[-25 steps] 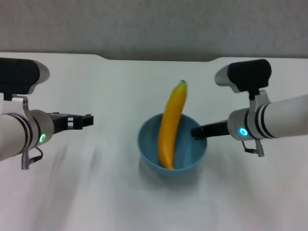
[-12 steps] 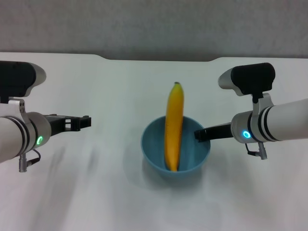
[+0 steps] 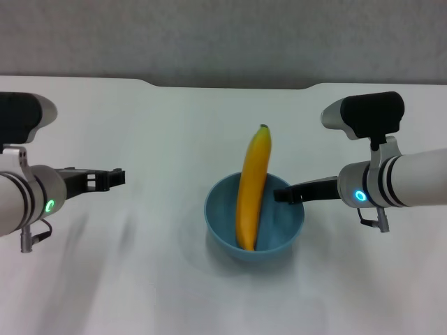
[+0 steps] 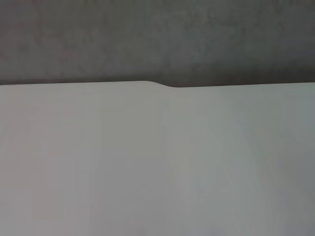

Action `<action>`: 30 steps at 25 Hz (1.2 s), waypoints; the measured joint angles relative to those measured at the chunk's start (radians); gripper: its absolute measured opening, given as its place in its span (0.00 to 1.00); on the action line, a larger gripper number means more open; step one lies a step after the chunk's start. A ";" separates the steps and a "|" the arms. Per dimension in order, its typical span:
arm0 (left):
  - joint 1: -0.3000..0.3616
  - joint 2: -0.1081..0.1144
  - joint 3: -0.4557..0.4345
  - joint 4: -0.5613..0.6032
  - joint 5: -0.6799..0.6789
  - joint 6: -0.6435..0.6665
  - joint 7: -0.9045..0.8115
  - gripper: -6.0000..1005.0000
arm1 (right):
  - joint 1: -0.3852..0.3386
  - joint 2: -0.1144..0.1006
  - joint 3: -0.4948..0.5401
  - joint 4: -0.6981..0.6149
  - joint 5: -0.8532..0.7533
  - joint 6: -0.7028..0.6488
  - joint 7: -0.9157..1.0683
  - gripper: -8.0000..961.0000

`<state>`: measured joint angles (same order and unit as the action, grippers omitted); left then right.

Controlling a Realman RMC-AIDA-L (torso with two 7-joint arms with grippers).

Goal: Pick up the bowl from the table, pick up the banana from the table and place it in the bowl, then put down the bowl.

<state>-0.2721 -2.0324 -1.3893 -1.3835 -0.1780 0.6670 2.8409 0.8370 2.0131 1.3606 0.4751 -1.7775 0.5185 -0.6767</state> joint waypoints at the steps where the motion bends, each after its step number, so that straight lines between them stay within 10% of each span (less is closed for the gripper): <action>1: 0.002 0.000 -0.001 0.000 0.000 -0.001 0.000 0.89 | -0.013 -0.001 0.000 0.018 -0.003 0.000 -0.001 0.38; 19: 0.252 -0.002 0.035 -0.079 0.065 -0.407 0.000 0.89 | -0.460 -0.007 0.152 0.589 -0.177 -0.007 -0.111 0.95; 30: 0.287 -0.006 0.098 0.248 0.153 -1.041 0.000 0.89 | -0.565 -0.004 0.046 0.620 -0.166 -0.256 -0.194 0.94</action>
<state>0.0153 -2.0379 -1.2908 -1.1353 -0.0251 -0.3740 2.8409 0.2716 2.0095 1.4062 1.0948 -1.9434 0.2621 -0.8711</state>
